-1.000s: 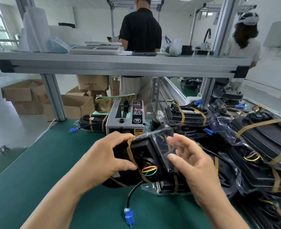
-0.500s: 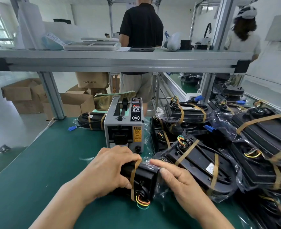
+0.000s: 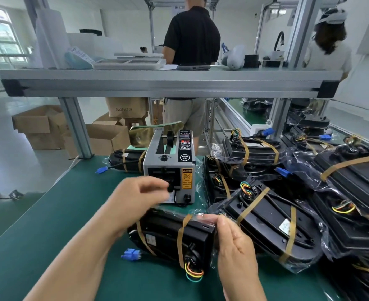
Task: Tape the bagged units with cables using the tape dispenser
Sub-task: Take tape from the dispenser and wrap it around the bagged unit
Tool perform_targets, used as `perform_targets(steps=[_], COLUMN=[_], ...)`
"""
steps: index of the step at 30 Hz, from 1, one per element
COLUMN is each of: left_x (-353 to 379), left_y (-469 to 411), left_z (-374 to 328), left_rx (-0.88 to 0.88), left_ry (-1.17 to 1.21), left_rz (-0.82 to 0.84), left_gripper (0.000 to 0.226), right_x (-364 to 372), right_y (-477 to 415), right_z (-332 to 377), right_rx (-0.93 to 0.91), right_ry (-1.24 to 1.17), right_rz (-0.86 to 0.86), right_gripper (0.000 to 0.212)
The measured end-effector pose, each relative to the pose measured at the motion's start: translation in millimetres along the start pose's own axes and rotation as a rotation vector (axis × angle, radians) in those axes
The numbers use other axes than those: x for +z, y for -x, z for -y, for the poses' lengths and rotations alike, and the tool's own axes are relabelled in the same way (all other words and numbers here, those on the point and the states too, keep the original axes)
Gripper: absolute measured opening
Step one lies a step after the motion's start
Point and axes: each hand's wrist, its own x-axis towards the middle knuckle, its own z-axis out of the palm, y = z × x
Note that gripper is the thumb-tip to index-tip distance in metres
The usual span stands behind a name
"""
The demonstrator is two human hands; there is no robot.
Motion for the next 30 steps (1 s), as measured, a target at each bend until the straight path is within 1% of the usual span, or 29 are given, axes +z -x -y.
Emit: perform_targets(steps=[1, 2, 3, 5, 7, 10, 13, 18, 21, 26, 30], left_x=[0.3, 2.5, 6.8, 13.9, 15.1, 13.7, 13.9, 13.6, 16.3, 22.8, 29.1], left_y=[-9.9, -20.4, -30.1, -45.5, -58.4, -71.1, -77.3, -81.5, -83.0, -88.5, -94.4], left_z=[1.0, 3.6, 5.4, 7.2, 6.7, 4.9, 3.9, 1.0, 1.5, 3.5, 5.4], left_rx=[-0.104, -0.211, -0.319, -0.470, -0.555, -0.593, -0.641, -0.694, -0.683, -0.667, -0.669], left_ry=[0.110, 0.198, 0.282, 0.402, 0.447, 0.428, 0.400, 0.380, 0.412, 0.469, 0.511], left_rz=[-0.151, -0.250, -0.293, -0.286, -0.252, -0.156, -0.073, -0.034, -0.042, -0.094, -0.215], left_gripper=[0.007, 0.006, 0.011, 0.015, 0.020, 0.023, 0.024, 0.030, 0.032, 0.029, 0.025], right_x=[0.4, 0.7, 0.8, 1.8, 2.0, -0.5, -1.7, -1.3, -2.1, -4.5, -5.6], right_y=[1.8, 3.6, 5.1, 7.0, 7.4, 6.9, 6.9, 9.1, 11.4, 15.3, 16.0], right_z=[1.4, 2.6, 3.4, 5.2, 5.5, 4.1, 4.2, 5.8, 5.9, 7.0, 7.8], right_rx=[-0.023, -0.048, -0.073, -0.107, -0.121, -0.119, -0.104, -0.104, -0.107, -0.120, -0.117], right_ry=[0.034, 0.064, 0.091, 0.128, 0.164, 0.217, 0.221, 0.205, 0.196, 0.170, 0.164], right_rz=[-0.013, -0.029, -0.045, -0.072, -0.095, -0.107, -0.099, -0.121, -0.139, -0.141, -0.125], right_gripper=[0.043, 0.042, 0.040, 0.038, 0.037, 0.037, 0.037, 0.039, 0.038, 0.037, 0.037])
